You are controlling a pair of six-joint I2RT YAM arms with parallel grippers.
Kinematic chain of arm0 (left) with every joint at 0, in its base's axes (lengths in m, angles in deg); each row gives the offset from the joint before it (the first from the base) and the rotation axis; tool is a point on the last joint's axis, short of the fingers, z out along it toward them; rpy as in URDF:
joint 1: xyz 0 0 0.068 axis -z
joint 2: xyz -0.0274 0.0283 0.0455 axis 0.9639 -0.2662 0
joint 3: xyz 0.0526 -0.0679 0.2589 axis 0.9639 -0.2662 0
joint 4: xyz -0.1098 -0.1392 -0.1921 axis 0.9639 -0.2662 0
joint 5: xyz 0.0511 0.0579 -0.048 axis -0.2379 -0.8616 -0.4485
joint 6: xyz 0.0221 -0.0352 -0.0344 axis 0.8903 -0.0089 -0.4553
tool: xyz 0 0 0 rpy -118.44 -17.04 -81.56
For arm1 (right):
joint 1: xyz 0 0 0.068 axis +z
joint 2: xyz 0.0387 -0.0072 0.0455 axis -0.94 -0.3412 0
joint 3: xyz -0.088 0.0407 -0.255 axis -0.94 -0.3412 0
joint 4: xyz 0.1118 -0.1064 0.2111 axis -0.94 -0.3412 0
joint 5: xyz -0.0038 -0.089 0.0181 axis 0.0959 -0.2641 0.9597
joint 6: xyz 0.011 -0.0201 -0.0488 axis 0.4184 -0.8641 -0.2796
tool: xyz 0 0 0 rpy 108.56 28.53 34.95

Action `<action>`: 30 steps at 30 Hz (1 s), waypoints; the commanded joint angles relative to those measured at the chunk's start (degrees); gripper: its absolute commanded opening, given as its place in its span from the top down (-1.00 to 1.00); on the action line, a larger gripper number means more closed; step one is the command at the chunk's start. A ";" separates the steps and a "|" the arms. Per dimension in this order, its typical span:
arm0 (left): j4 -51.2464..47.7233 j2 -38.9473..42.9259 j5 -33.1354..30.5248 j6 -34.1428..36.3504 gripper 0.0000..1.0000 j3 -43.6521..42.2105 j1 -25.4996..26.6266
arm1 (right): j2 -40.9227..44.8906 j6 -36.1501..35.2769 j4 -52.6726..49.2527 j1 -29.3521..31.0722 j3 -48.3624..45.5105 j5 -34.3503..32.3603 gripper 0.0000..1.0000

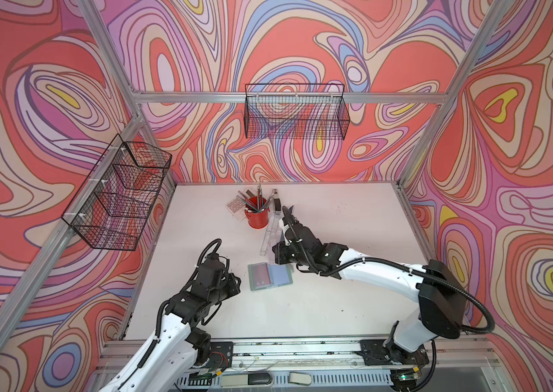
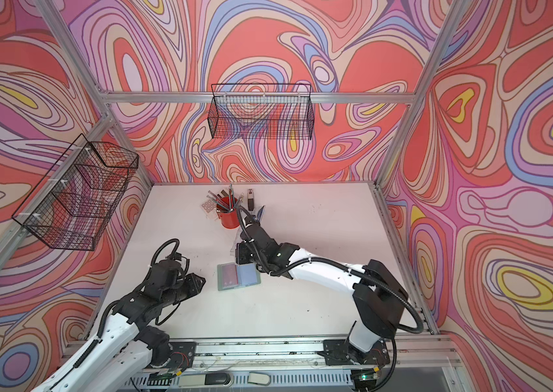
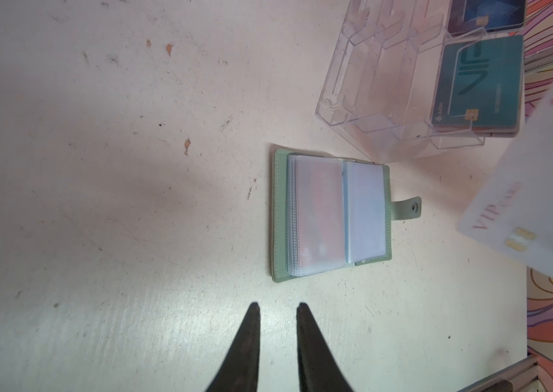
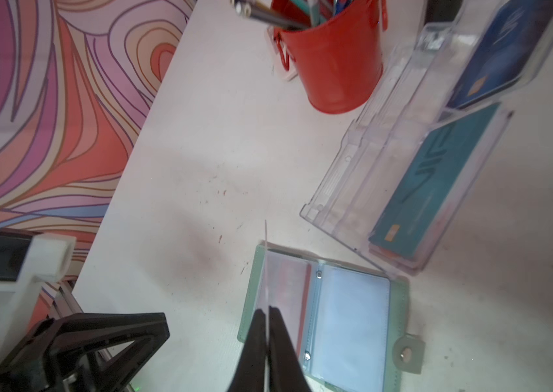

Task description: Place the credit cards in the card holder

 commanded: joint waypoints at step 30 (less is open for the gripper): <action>3.51 -4.87 1.72 -0.25 0.48 -2.00 -0.04 | -5.99 -3.63 -0.82 -16.04 0.10 2.33 1.00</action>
